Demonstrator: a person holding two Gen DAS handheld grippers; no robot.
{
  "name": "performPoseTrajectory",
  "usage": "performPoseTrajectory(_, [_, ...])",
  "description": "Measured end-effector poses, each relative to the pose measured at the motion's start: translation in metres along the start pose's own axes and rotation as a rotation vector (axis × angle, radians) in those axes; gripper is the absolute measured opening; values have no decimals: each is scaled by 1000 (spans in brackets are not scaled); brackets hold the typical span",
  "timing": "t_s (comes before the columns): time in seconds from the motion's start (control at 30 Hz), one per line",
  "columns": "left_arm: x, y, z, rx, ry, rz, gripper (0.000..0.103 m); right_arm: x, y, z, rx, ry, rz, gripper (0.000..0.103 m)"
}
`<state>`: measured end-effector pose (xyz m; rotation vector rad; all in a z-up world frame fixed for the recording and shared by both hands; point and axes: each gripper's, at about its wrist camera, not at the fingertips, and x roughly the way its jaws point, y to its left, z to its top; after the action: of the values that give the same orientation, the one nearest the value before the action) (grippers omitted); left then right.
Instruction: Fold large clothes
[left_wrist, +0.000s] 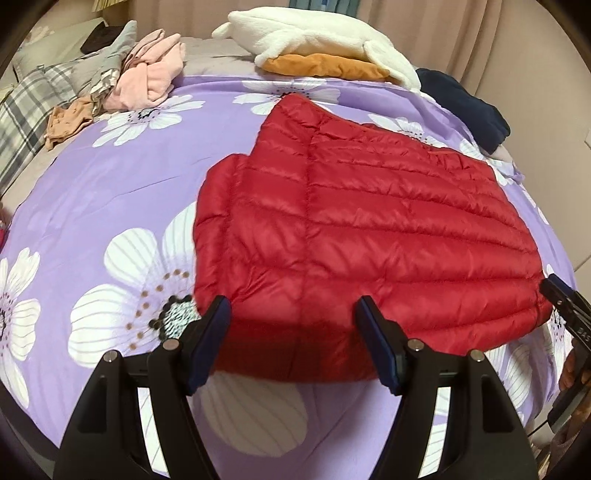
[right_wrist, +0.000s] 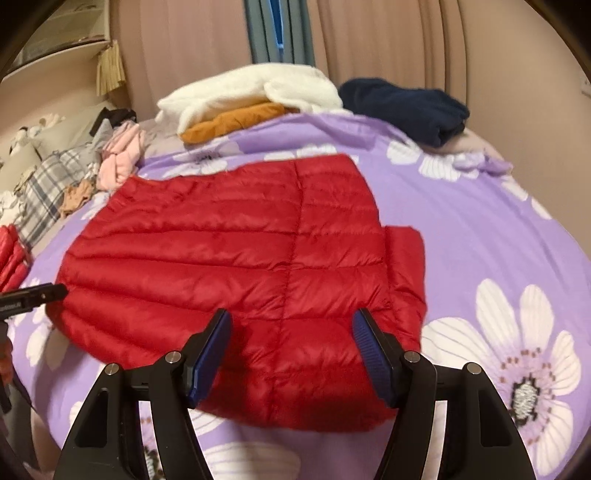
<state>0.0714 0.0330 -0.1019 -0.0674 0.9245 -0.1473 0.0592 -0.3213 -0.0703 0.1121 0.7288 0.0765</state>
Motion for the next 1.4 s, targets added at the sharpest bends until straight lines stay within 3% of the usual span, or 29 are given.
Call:
performPoseTrajectory(0.17, [13,7,-11,-9,64,50,73,18,-7,-13,16,76,-17,67])
performPoseTrajectory(0.47, [1,20,-19,-100,75,10,71,19,-8,-17,63,89,-5,67])
performPoseTrajectory(0.57, [-8,24,-19,-146,63,-33,74,5,-10,-15,108,57,30,67])
performPoseTrajectory(0.7, [-16,30,-16,-249,52,-119,88,-8,-12,-9,163,11,90,67])
performPoseTrajectory(0.83, [-16,36,-14,-344,63,-233,88,-13,-3,-1,164,-7,121,67])
performPoseTrajectory(1.1, [2,55,-18,-542,96,-379,88,-15,17,7,131,-18,205,67])
performPoseTrajectory(1.27, [19,61,-16,-600,114,-418,88,-10,30,13,114,-18,243,67])
performPoseTrajectory(1.4, [31,62,-11,-610,126,-409,88,-5,40,17,95,-20,262,67])
